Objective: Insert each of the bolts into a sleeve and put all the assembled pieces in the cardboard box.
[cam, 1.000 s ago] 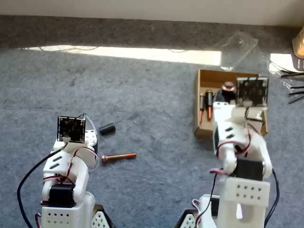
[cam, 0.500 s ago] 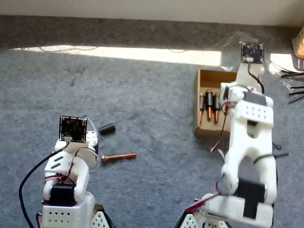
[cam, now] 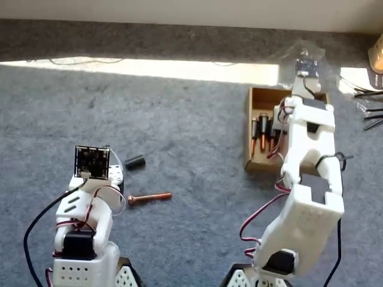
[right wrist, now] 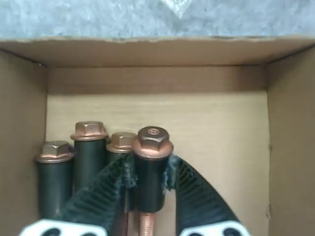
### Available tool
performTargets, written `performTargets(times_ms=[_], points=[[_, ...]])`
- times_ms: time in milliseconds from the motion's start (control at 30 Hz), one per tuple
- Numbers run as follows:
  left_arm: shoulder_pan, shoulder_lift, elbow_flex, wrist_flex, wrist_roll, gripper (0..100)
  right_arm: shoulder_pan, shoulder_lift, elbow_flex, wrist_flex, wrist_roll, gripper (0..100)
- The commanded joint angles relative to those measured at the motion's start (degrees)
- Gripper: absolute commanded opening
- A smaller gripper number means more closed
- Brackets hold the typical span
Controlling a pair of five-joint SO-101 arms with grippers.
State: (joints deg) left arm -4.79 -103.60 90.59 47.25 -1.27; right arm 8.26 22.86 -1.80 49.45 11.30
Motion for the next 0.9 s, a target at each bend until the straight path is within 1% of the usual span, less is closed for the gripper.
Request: performTargets(times_ms=[0, 100, 200, 400, 667, 767, 867], points=[[-0.57, -0.57, -0.48, 0.18, -0.35, 1, 0.84, 1.36, -9.19, 5.93, 0.44, 0.9], [-0.57, -0.57, -0.48, 0.18, -0.35, 1, 0.84, 4.62, -14.37, 11.21, 0.79, 1.1], [-0.57, -0.57, -0.40, 0.18, -0.35, 1, 0.48, 7.96, -18.86, 15.96, 4.84, 1.3], [-0.57, -0.57, -0.40, 0.18, -0.35, 1, 0.66, 12.70, -26.15, 22.02, 4.57, 12.8], [-0.57, -0.57, -0.40, 0.18, -0.35, 1, 0.57, 13.14, -31.25, 25.36, 4.57, 13.1], [-0.57, -0.48, -0.40, 0.18, -0.35, 1, 0.22, 13.05, -36.79, 30.46, 4.48, 13.0], [-0.57, -0.48, -0.40, 0.18, -0.35, 1, -0.92, 13.14, -44.97, 37.67, 4.48, 12.9]])
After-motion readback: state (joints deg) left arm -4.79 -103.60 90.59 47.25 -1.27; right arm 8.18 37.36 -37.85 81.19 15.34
